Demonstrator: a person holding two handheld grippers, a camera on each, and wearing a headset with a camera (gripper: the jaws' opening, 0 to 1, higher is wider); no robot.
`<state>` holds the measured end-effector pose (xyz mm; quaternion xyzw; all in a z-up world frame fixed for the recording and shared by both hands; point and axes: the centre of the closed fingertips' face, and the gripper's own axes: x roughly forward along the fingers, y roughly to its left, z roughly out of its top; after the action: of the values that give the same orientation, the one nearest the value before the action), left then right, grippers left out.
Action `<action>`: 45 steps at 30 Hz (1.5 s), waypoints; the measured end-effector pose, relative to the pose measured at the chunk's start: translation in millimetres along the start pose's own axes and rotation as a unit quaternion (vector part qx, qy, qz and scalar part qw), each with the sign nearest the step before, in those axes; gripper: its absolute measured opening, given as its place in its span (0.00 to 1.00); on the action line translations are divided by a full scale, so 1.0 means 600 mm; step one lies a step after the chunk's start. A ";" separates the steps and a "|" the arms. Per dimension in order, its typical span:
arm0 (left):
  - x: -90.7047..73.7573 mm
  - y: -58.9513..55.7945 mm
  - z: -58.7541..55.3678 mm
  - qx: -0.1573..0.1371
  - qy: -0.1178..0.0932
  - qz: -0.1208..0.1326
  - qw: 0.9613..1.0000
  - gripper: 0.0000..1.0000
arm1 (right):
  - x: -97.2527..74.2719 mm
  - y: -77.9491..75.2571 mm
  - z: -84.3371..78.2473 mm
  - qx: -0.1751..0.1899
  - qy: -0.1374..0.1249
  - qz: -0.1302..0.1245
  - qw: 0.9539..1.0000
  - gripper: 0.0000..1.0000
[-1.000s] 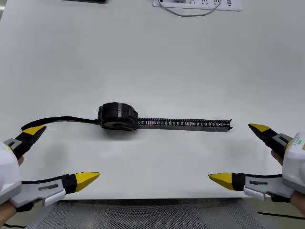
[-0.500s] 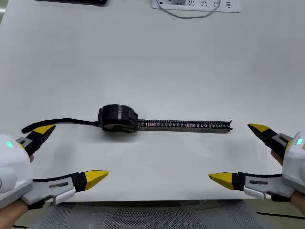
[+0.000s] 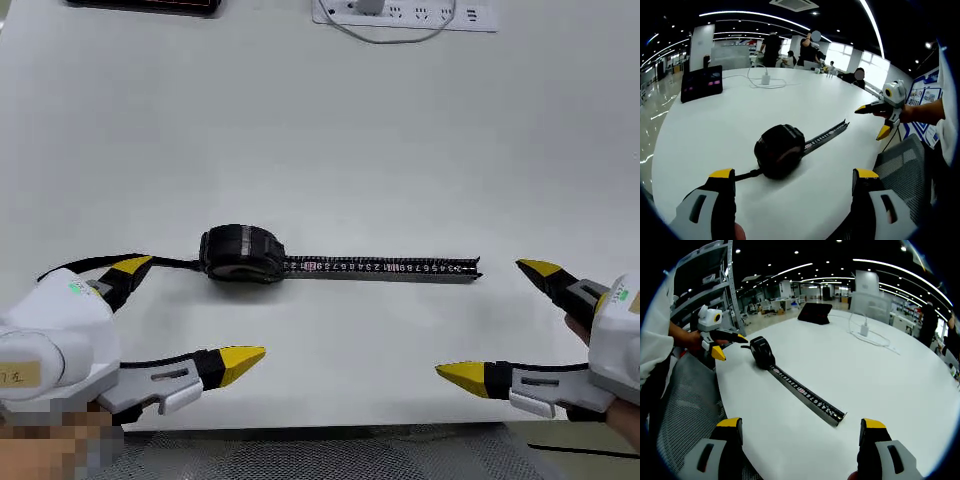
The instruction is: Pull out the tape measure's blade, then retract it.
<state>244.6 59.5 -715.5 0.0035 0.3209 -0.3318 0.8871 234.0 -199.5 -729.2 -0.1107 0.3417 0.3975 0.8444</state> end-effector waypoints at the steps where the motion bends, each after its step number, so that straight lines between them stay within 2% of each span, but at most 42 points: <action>1: 0.004 -0.002 0.002 -0.006 -0.002 -0.002 1.000 0.95 | 0.000 -0.001 -0.001 0.000 0.001 0.000 1.000 0.97; 12: 0.033 -0.012 0.016 -0.027 0.000 -0.001 1.000 0.93 | -0.001 -0.005 -0.002 0.000 0.003 -0.002 1.000 0.97; 14: 0.037 -0.019 0.018 -0.039 -0.003 -0.010 0.999 0.92 | -0.001 -0.005 -0.001 0.000 0.003 -0.002 1.000 0.96; 16: 0.041 -0.023 0.019 -0.034 -0.002 -0.011 0.999 0.92 | 0.000 -0.005 -0.001 -0.001 0.003 -0.001 1.000 0.96; 24: 0.054 -0.029 0.023 -0.046 -0.005 -0.012 0.999 0.93 | 0.001 -0.006 0.002 -0.002 0.004 -0.001 1.000 0.96; 36: 0.071 -0.025 0.020 -0.071 -0.007 0.024 0.997 0.94 | 0.008 -0.014 0.002 -0.008 0.009 -0.001 1.000 0.94; 42: 0.078 -0.020 0.017 -0.071 -0.006 0.052 0.996 0.92 | 0.013 -0.024 0.004 -0.011 0.014 0.003 1.000 0.88; 45: 0.082 -0.018 0.017 -0.091 -0.011 0.058 0.994 0.93 | 0.015 -0.028 0.001 -0.012 0.021 0.008 1.000 0.82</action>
<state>272.1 19.9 -733.3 -0.0625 0.3389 -0.2493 0.9050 251.2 -204.9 -736.4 -0.1268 0.3557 0.4064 0.8320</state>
